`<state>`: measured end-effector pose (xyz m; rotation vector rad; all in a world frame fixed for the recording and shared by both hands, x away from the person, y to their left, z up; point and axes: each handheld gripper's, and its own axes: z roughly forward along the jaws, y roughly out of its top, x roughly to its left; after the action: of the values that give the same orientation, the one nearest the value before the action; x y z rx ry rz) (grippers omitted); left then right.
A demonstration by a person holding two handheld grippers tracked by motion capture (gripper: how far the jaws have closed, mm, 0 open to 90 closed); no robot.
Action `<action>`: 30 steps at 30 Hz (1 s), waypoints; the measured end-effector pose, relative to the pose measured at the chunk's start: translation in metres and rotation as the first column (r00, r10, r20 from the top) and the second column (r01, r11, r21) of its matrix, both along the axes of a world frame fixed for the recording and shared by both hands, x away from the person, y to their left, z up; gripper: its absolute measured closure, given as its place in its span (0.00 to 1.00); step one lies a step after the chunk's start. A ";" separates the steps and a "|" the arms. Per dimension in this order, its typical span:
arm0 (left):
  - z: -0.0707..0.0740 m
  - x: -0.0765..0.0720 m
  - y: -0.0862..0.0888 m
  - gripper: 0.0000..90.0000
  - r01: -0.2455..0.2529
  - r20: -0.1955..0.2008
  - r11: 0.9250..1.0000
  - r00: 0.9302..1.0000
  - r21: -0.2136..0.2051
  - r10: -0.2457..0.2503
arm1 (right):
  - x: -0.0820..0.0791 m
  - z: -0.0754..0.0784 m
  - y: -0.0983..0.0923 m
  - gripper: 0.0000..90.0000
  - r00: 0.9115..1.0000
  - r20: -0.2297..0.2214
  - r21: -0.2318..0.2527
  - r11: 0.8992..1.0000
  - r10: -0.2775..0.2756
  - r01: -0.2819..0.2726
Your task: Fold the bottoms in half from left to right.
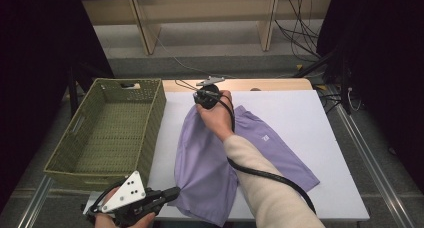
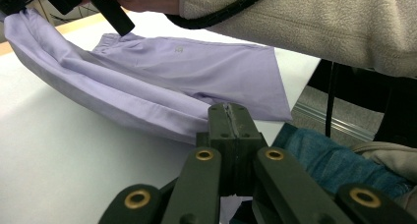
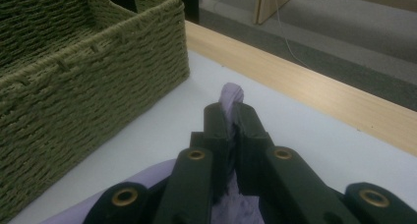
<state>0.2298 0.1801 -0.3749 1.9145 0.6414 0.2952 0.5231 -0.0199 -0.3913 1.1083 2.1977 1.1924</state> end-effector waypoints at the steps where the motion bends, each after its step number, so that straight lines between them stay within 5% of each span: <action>1: 0.001 0.000 0.000 0.99 -0.001 0.002 1.000 1.000 0.000 0.001 | 0.000 0.001 0.001 0.96 1.000 0.003 0.002 1.000 0.001 -0.001; 30: 0.014 -0.007 0.006 0.99 -0.010 0.042 1.000 0.999 -0.017 0.011 | 0.006 0.018 0.020 0.96 1.000 0.015 0.058 0.998 0.004 -0.005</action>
<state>0.2229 0.1863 -0.3612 1.8847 0.6240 0.3356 0.5288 -0.0002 -0.3731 1.1143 2.1685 1.2697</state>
